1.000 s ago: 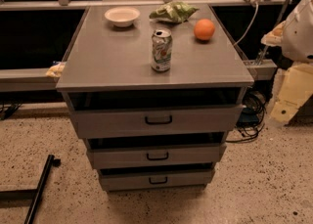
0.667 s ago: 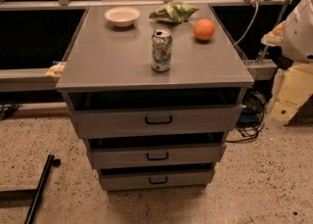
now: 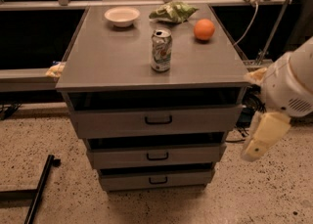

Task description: Open middle drawer

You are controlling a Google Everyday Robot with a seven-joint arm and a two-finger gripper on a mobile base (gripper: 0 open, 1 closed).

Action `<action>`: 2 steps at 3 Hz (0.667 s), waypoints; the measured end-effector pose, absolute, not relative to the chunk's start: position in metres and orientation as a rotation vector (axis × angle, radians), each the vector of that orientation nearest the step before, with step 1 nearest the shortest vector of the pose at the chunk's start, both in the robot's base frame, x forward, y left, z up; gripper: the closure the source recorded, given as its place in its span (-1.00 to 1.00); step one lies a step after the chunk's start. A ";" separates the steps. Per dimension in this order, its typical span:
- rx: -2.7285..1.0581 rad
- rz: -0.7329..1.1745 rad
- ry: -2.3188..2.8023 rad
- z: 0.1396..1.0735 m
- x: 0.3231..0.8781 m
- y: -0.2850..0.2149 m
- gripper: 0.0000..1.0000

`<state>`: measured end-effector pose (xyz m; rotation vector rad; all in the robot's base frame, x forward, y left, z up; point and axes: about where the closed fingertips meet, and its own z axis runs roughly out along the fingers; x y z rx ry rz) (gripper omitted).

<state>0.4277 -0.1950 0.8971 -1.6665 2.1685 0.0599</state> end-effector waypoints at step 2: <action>-1.641 0.294 2.012 0.749 0.447 -0.148 -1.00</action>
Offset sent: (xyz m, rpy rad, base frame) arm 0.0317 0.0731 -0.2331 0.3147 0.0112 0.1398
